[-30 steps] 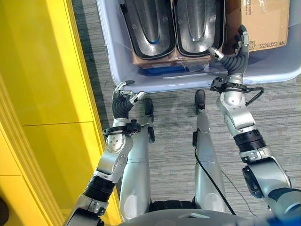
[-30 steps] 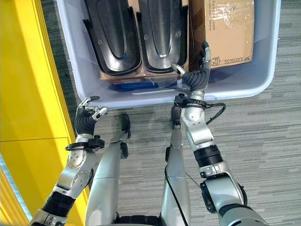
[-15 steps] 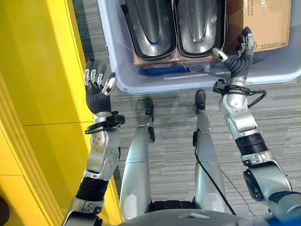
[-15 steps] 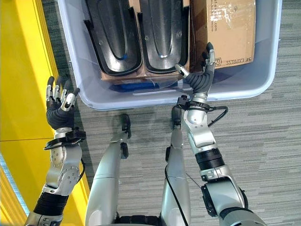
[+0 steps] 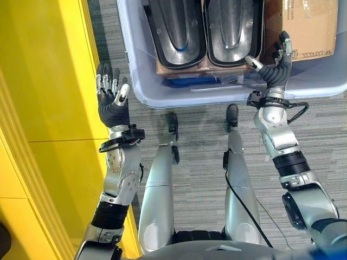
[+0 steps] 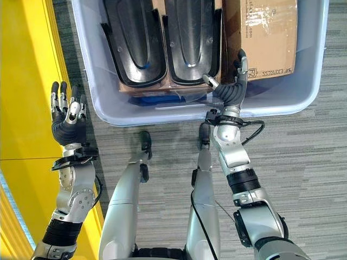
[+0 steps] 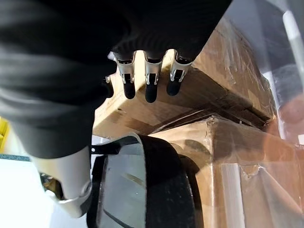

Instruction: Move parts from the plastic box to the shelf.

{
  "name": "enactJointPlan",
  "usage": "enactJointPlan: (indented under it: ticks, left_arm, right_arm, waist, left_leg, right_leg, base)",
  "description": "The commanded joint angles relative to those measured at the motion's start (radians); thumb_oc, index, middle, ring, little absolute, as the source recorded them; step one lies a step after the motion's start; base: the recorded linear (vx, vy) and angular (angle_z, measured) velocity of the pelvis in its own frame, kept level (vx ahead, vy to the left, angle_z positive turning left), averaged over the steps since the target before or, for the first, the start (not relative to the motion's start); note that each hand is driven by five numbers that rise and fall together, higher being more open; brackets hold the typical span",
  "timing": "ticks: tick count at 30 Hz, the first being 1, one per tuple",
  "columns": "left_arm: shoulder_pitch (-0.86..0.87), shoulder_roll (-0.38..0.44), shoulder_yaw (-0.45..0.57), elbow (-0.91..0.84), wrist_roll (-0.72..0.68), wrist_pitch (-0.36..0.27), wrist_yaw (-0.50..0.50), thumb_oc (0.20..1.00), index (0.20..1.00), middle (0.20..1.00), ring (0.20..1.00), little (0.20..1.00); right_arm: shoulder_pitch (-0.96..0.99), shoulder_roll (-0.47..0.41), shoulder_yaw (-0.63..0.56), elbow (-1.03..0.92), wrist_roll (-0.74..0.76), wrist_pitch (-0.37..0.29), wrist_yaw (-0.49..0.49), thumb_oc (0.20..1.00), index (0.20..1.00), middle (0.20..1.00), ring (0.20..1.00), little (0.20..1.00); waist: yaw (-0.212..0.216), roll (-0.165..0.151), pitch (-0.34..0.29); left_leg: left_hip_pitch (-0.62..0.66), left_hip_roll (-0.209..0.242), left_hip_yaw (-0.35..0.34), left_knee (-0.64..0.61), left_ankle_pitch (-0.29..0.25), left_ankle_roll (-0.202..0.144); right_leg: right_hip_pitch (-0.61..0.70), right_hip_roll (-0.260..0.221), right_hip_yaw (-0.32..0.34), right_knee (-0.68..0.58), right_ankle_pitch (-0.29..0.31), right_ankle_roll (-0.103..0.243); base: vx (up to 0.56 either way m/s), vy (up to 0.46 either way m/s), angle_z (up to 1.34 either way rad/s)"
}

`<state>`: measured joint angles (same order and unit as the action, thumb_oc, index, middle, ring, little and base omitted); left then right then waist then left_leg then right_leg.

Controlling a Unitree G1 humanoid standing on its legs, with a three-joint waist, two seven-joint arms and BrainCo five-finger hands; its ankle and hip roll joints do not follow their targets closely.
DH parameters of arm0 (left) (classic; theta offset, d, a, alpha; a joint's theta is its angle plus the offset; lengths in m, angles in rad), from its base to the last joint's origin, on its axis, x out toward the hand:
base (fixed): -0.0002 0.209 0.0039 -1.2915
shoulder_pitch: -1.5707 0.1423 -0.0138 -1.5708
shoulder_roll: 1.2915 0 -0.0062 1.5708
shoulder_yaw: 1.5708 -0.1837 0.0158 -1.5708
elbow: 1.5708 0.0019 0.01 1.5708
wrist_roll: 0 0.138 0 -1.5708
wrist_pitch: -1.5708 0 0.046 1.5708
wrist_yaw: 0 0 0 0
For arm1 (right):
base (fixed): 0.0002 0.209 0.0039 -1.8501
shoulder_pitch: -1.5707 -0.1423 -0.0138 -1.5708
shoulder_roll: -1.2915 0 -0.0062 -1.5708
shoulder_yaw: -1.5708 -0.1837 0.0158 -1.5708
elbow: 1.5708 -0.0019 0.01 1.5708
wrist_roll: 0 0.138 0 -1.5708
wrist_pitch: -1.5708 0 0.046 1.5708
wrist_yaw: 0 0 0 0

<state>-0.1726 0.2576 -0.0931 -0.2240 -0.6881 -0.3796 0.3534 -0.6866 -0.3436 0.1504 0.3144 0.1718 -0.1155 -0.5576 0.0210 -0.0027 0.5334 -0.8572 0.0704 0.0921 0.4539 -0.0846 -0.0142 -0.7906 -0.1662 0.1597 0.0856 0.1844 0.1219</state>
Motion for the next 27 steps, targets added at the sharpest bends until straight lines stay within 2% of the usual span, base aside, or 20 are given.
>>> enactJointPlan:
  ticks: [1,12,27]
  left_arm:
    - [0.013,0.028,0.035,-0.159,-0.019,-0.072,-0.031,1.000,1.000,1.000,1.000,1.000]
    - [0.011,0.053,0.013,-0.171,-0.030,-0.085,-0.048,1.000,1.000,1.000,1.000,1.000]
    - [0.004,0.090,-0.004,-0.200,-0.037,-0.102,-0.055,1.000,1.000,1.000,1.000,1.000]
  right_arm:
    - [-0.035,-0.083,-0.008,0.028,-0.039,-0.003,-0.008,1.000,1.000,1.000,1.000,1.000]
    - [-0.244,-0.179,0.063,0.392,0.071,0.014,0.022,1.000,1.000,1.000,1.000,1.000]
    - [-0.483,-0.306,0.150,0.751,0.230,0.011,0.062,1.000,1.000,1.000,1.000,1.000]
  waist:
    - [0.004,0.060,-0.013]
    - [0.043,0.073,-0.013]
    - [0.085,0.090,-0.013]
  left_leg:
    - [0.050,-0.001,-0.057,-0.171,0.082,-0.037]
    - [0.033,-0.004,-0.064,-0.177,0.090,-0.037]
    - [0.002,0.006,-0.065,-0.176,0.089,-0.042]
  right_leg:
    - [0.007,-0.026,-0.062,0.177,-0.173,0.002]
    - [-0.013,-0.028,-0.078,0.189,-0.174,0.006]
    - [-0.051,-0.040,-0.119,0.224,-0.186,0.013]
  base:
    - [0.00,0.000,0.00]
    - [0.00,0.002,0.01]
    - [0.00,0.003,-0.05]
